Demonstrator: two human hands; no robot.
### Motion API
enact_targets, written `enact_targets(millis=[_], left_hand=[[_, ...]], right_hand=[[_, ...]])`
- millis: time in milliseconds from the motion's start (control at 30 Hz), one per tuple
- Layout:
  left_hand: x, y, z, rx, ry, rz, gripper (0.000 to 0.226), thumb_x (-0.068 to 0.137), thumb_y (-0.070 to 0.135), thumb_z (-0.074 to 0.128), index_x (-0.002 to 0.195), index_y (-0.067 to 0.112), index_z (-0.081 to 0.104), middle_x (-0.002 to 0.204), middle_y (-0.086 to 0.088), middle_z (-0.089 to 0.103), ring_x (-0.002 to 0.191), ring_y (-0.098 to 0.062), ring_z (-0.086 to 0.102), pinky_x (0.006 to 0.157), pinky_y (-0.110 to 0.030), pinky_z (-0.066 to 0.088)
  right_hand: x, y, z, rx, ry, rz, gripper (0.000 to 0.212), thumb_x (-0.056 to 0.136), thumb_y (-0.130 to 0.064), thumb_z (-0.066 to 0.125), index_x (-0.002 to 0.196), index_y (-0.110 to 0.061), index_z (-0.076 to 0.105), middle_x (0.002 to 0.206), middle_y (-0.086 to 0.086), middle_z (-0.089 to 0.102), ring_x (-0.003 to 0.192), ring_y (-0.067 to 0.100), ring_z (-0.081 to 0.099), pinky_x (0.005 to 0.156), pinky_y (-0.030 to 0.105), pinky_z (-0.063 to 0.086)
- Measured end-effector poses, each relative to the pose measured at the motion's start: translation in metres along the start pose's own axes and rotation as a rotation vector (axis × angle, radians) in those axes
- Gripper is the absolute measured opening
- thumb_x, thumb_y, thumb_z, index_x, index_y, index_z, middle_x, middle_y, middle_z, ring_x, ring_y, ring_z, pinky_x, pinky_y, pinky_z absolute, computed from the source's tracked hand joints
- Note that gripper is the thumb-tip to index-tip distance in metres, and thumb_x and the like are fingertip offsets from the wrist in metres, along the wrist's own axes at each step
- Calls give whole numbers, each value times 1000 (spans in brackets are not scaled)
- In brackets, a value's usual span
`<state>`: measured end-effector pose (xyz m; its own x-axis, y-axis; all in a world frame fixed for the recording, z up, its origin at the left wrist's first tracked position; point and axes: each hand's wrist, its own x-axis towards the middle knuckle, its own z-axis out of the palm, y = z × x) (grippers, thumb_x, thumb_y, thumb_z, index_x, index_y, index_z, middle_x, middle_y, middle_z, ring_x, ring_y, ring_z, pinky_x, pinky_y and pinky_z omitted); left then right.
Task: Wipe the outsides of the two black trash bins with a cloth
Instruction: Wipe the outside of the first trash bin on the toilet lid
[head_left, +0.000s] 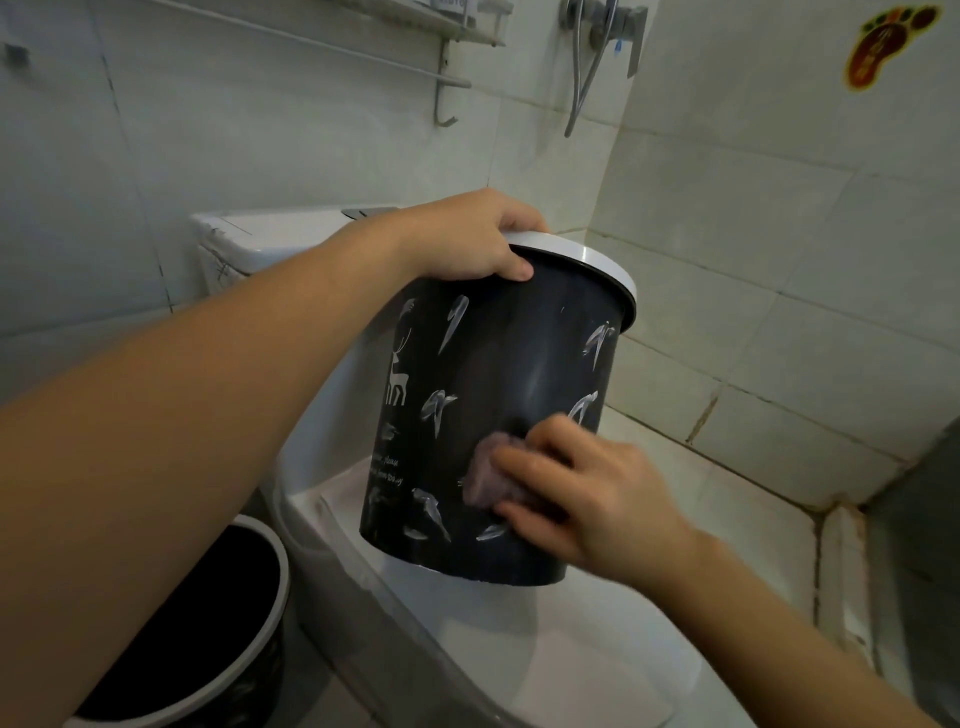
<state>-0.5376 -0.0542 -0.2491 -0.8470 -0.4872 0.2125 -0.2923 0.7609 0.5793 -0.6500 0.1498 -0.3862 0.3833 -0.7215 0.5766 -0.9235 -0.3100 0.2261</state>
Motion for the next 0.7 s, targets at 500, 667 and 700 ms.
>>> enact_targets(millis=[500,667,700], left_hand=[[2,-2,0,-8,8,15,27,92,13,65,111,32,65,94,17,66,87,-2,60,79,-21,44],[2,-1,1,-13,17,12,26,93,13,65,111,32,65,94,17,66,87,-2,60,79,-18,45],[3,-1,1,-10,17,14,27,92,12,65,111,32,65,94,17,66,87,-3,60,79,-18,45]], right_hand=[[-11,-11,2,6,0,12,30,93,-38,63,114,-17,71,97,6,58,70,16,52,54,25,45],[-4,-9,1,-58,29,6,29,96,-37,61,117,-18,69,98,6,59,73,19,54,52,29,47],[3,-6,0,-74,59,62,31,95,-38,63,118,-18,69,100,6,59,73,20,56,51,29,48]])
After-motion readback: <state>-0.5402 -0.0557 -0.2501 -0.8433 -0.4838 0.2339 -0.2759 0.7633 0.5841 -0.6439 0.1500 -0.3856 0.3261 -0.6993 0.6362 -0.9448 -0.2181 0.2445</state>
